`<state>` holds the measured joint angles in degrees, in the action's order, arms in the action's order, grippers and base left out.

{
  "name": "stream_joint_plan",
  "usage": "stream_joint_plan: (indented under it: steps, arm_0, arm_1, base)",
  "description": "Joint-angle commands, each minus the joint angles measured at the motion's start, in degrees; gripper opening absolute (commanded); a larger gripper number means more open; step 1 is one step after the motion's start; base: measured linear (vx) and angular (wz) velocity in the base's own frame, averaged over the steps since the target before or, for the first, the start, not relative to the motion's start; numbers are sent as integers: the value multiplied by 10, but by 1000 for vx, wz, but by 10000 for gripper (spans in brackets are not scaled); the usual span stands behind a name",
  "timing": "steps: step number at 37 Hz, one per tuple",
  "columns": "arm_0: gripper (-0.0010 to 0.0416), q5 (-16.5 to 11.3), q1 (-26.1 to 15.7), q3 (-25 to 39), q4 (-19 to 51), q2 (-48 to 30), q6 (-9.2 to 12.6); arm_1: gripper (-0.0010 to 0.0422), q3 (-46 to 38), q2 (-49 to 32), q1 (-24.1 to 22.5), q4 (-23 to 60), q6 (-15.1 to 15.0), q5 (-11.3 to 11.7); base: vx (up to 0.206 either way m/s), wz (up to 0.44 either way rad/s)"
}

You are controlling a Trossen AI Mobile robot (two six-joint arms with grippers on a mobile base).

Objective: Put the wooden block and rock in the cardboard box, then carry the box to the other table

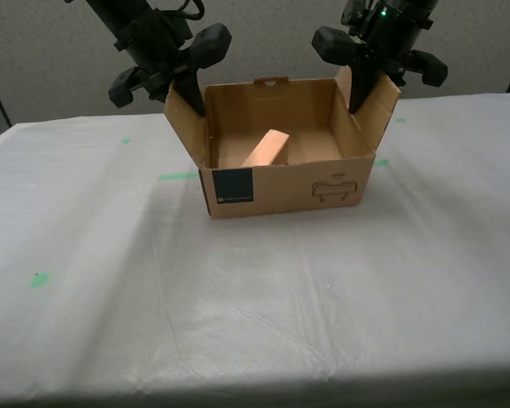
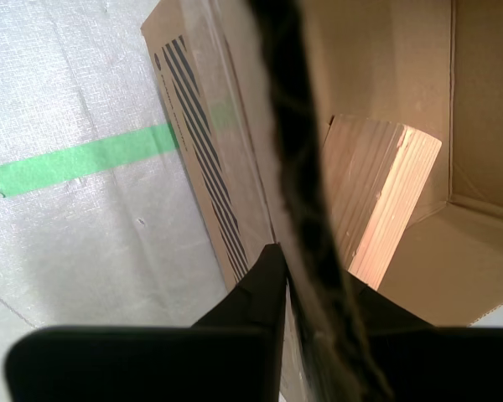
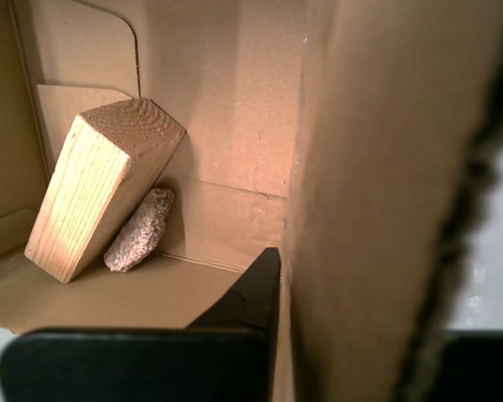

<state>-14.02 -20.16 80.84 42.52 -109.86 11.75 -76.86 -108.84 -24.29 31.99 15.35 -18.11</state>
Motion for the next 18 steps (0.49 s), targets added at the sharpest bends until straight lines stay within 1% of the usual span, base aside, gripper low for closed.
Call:
stream_joint_plan:
  steps: [1, 8, 18]
  arm_0:
    - [60, -1, 0, 3, 0, 0, -2]
    - [145, 3, -1, 4, 0, 0, -2]
    - [298, 3, -2, 4, 0, 0, -2]
  arm_1:
    - [41, -1, 1, -1, -1, 1, -8]
    - [94, -1, 1, -1, 0, 13, -8]
    - [170, -1, 1, -1, 1, 17, -8]
  base:
    - [0, 0]
    - [0, 0]
    - [0, 0]
